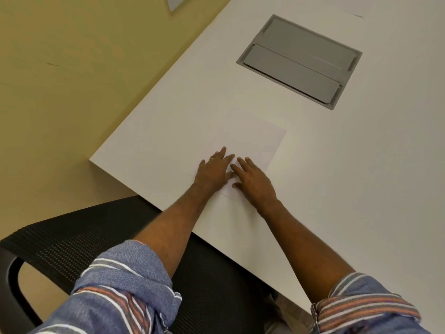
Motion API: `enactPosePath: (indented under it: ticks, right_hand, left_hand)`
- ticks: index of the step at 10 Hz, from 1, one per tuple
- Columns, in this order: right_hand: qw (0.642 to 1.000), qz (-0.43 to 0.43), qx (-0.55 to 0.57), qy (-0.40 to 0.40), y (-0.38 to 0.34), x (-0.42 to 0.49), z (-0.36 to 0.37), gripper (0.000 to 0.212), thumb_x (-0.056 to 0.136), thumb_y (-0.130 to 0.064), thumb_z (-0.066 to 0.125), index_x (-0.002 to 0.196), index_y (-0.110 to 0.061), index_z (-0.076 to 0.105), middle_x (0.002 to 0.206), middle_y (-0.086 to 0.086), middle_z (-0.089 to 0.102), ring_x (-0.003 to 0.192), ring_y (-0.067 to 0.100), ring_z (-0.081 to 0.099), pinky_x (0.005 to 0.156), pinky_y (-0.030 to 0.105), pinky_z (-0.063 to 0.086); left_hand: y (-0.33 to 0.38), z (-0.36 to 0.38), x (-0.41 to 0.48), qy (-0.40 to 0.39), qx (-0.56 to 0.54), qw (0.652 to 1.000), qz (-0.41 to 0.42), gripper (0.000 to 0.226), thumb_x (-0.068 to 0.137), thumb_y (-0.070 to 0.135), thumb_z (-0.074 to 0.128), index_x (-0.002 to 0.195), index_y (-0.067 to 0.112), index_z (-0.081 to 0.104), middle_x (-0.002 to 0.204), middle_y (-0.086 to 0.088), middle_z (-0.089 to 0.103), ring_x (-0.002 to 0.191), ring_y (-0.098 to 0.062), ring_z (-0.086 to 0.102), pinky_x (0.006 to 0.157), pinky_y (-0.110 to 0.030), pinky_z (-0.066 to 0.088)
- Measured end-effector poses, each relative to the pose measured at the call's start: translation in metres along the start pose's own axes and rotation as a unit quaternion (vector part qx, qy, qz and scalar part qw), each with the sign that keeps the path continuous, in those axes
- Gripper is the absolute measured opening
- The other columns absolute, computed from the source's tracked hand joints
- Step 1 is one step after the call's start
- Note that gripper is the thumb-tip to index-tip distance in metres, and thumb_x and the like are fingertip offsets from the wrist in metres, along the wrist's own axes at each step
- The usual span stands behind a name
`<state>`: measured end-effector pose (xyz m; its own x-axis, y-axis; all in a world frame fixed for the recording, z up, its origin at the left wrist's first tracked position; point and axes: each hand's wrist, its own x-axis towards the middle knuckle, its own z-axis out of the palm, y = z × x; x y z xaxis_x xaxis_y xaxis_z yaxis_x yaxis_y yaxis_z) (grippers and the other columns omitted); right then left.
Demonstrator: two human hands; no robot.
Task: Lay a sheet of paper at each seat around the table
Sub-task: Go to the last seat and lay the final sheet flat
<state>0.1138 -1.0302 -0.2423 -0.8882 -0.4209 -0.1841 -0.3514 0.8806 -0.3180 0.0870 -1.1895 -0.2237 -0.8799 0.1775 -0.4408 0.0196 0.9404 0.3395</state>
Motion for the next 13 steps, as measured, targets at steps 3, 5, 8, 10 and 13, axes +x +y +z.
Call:
enactPosePath:
  ticks: [3,5,8,10,13]
  right_hand:
    - [0.997,0.054,0.018,-0.052,0.005,-0.011,-0.002,0.066,0.097,-0.032,0.059,0.154,-0.022,0.028,0.165,0.007,0.01,0.151,0.026,0.013,0.111,0.045,0.04]
    - [0.997,0.062,0.027,-0.042,0.004,-0.012,0.008,0.066,0.095,-0.033,0.061,0.152,-0.02,0.03,0.164,0.009,0.014,0.151,0.027,0.014,0.107,0.047,0.045]
    - [0.996,0.068,0.022,-0.049,0.01,-0.012,0.01,0.067,0.095,-0.035,0.06,0.153,-0.021,0.028,0.164,0.008,0.013,0.151,0.026,0.013,0.108,0.047,0.043]
    - [0.999,0.046,0.0,0.02,0.008,-0.016,0.003,0.061,0.1,-0.04,0.051,0.153,-0.016,0.032,0.161,0.012,0.025,0.15,0.029,0.02,0.114,0.043,0.037]
    - [0.994,0.092,0.013,0.061,0.001,-0.031,-0.039,0.065,0.103,-0.049,0.037,0.156,-0.014,0.022,0.164,0.008,0.016,0.152,0.025,0.011,0.121,0.04,0.023]
  left_hand:
    - [-0.006,0.001,-0.011,0.045,0.08,0.995,0.04,0.059,0.103,0.044,0.042,0.156,0.025,0.025,0.167,-0.001,0.01,0.154,-0.018,0.004,0.122,-0.052,0.01]
    - [-0.008,0.012,-0.009,0.018,0.048,0.998,0.037,0.069,0.099,0.043,0.052,0.158,0.024,0.019,0.167,-0.002,0.005,0.154,-0.02,0.001,0.121,-0.051,0.01]
    - [-0.008,0.017,-0.005,-0.018,0.023,0.999,0.027,0.076,0.098,0.044,0.054,0.158,0.024,0.013,0.167,-0.002,-0.003,0.154,-0.021,-0.004,0.121,-0.055,0.011]
    - [-0.011,0.013,-0.012,0.028,0.048,0.997,0.045,0.066,0.102,0.053,0.034,0.159,0.025,0.012,0.167,-0.002,-0.001,0.154,-0.02,-0.005,0.123,-0.052,0.005]
    - [-0.006,-0.013,-0.027,0.077,0.101,0.991,0.044,0.067,0.103,0.055,0.026,0.159,0.023,0.009,0.167,-0.003,0.002,0.154,-0.021,-0.003,0.123,-0.051,0.004]
